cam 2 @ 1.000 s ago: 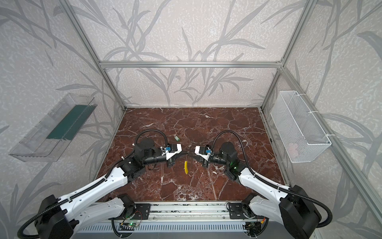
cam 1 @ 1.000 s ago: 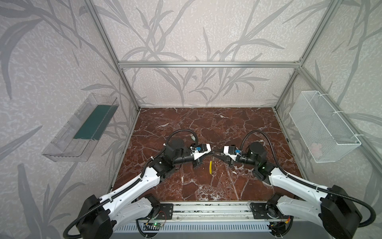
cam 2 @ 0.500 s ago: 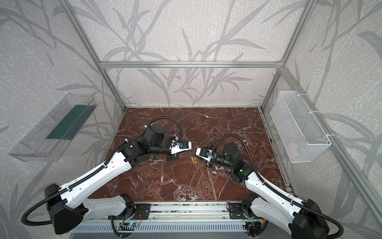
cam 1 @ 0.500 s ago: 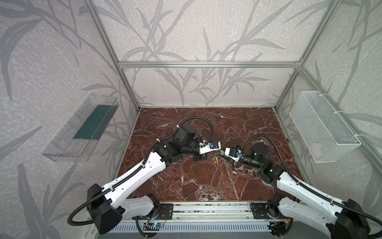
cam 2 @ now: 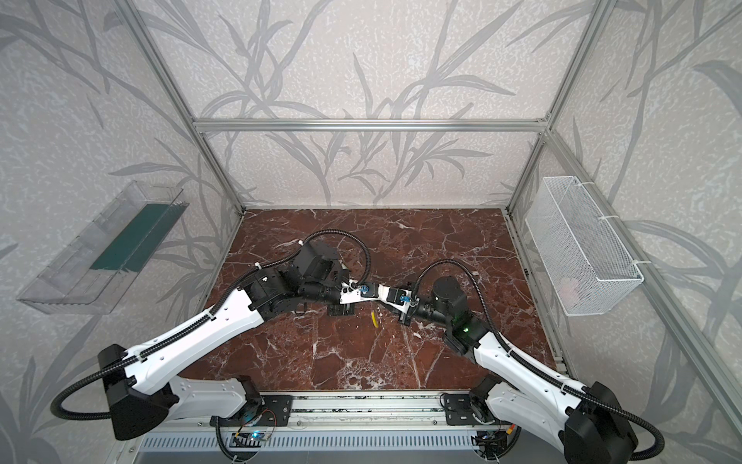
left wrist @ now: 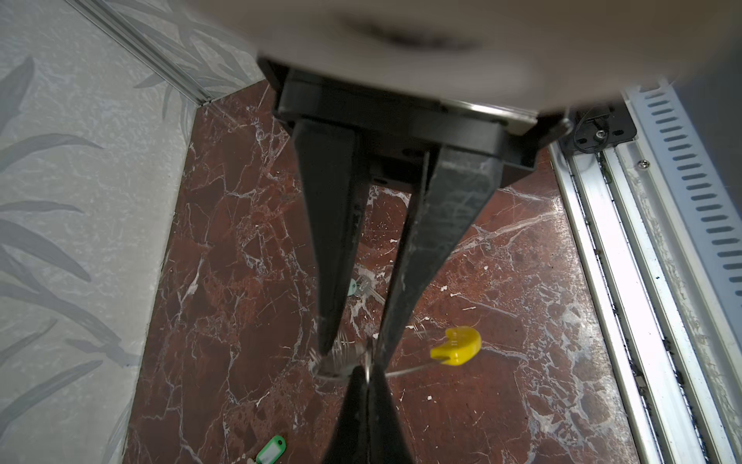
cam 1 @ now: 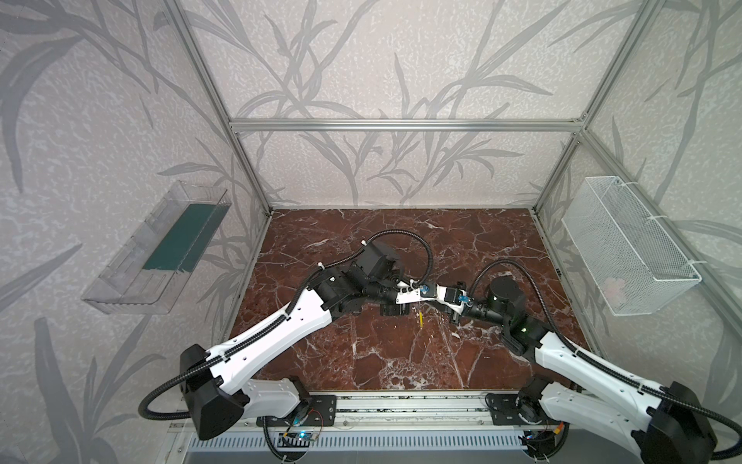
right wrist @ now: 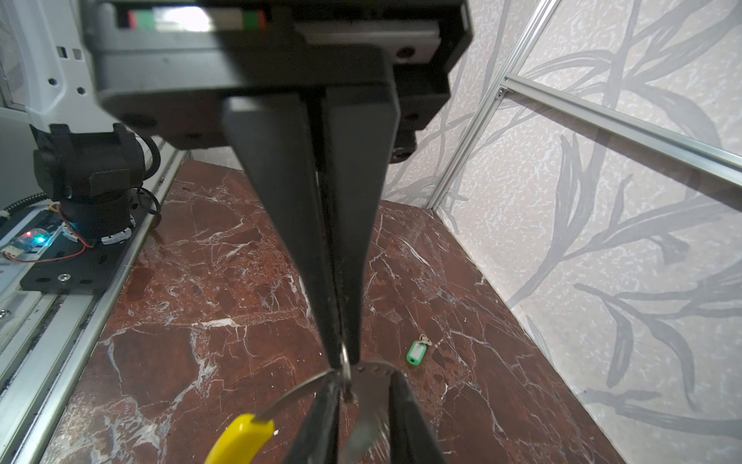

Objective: Put the keys on the keyring

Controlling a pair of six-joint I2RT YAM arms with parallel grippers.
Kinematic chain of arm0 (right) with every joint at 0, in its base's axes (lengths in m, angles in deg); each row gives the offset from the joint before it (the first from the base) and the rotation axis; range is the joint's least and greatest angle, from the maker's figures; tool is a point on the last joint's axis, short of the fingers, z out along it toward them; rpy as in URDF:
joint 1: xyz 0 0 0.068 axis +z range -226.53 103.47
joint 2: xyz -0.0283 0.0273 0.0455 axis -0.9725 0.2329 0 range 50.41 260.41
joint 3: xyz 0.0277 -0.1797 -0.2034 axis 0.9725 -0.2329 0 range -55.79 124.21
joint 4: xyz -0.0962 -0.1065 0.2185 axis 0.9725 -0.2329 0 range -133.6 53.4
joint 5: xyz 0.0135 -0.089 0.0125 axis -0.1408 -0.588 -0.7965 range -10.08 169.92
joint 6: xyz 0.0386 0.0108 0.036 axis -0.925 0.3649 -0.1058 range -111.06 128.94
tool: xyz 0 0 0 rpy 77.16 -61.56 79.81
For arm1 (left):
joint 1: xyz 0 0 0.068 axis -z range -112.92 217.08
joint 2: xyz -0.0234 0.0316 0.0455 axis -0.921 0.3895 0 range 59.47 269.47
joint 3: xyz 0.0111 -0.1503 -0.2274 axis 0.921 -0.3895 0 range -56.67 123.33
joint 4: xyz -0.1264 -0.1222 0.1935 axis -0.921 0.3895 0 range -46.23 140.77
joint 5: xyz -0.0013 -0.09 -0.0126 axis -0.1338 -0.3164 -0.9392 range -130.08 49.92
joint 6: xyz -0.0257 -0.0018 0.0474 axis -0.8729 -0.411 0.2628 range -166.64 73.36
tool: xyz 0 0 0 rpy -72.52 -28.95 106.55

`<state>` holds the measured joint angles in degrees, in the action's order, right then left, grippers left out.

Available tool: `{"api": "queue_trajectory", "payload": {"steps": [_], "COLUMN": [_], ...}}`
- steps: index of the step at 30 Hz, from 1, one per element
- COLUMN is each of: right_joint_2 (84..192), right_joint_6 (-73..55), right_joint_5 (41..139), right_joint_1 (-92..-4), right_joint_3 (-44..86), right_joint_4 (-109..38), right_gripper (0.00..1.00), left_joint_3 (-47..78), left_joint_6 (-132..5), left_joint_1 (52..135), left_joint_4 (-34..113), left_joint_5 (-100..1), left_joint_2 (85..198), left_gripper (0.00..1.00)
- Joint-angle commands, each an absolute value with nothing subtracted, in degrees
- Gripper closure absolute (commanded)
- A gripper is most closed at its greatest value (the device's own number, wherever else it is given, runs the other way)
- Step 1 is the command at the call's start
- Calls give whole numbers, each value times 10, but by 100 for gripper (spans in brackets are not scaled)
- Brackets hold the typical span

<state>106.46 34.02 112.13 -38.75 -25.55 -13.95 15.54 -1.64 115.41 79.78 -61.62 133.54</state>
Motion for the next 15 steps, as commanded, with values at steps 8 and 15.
{"api": "queue_trajectory", "payload": {"steps": [8, 15], "right_joint_2": [1057, 1060], "right_joint_6": [332, 319], "right_joint_5": [1129, 1121], "right_joint_1": [-386, -385], "right_joint_3": [-266, -271], "right_joint_4": [-109, -86], "right_gripper": [85, 85], "left_joint_3": [180, 180], "left_joint_6": [7, 9], "left_joint_1": [1164, 1168], "left_joint_4": [827, 832], "left_joint_5": [-603, -610], "left_joint_2": [1348, 1350], "left_gripper": [100, 100]}}
